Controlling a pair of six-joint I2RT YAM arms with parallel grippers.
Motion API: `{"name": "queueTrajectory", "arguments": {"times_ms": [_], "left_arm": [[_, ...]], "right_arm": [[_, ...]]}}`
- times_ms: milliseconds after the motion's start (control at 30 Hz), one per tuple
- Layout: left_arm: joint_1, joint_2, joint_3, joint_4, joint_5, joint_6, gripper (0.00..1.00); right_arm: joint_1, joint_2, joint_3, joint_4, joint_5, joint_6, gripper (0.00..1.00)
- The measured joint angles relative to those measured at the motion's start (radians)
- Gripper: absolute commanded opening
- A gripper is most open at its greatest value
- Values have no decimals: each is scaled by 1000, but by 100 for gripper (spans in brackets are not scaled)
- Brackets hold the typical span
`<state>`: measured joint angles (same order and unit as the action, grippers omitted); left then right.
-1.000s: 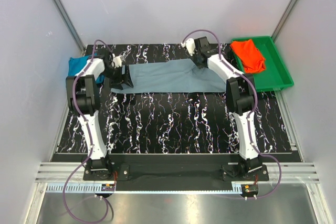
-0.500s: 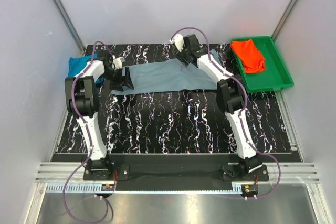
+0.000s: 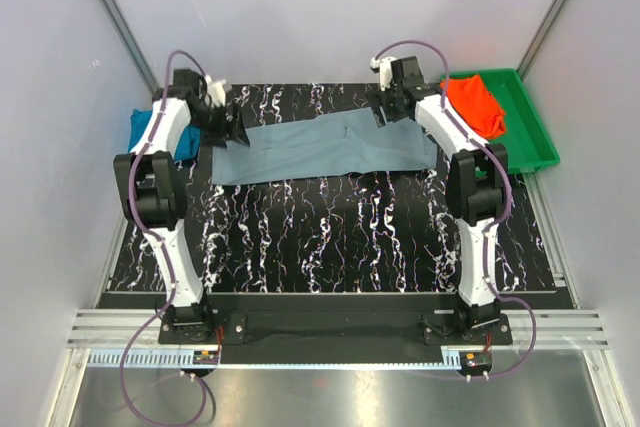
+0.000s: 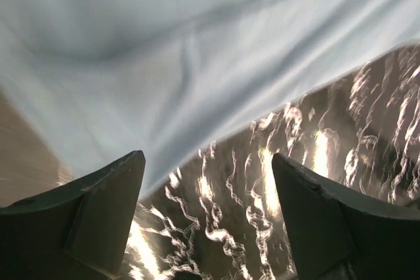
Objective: Fold and stack the t-shirts
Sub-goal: Fold the tshirt
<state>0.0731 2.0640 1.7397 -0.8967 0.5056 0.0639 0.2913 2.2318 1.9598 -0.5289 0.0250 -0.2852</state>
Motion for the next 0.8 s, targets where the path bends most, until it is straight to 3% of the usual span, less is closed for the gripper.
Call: {"name": "queueTrajectory", "arguments": {"times_ms": [133, 233, 533, 800], "left_arm": [[0, 33, 229, -14, -6, 23, 86], [-7, 74, 319, 3, -15, 40, 87], [-63, 328, 405, 4, -77, 83, 89], [-73, 364, 415, 3, -120, 93, 89]], "right_arm": [[-22, -22, 63, -58, -79, 86, 79], [-23, -17, 74, -84, -130, 138, 78], [-79, 115, 79, -125, -286, 303, 77], [-181, 132, 78, -154, -360, 415, 77]]}}
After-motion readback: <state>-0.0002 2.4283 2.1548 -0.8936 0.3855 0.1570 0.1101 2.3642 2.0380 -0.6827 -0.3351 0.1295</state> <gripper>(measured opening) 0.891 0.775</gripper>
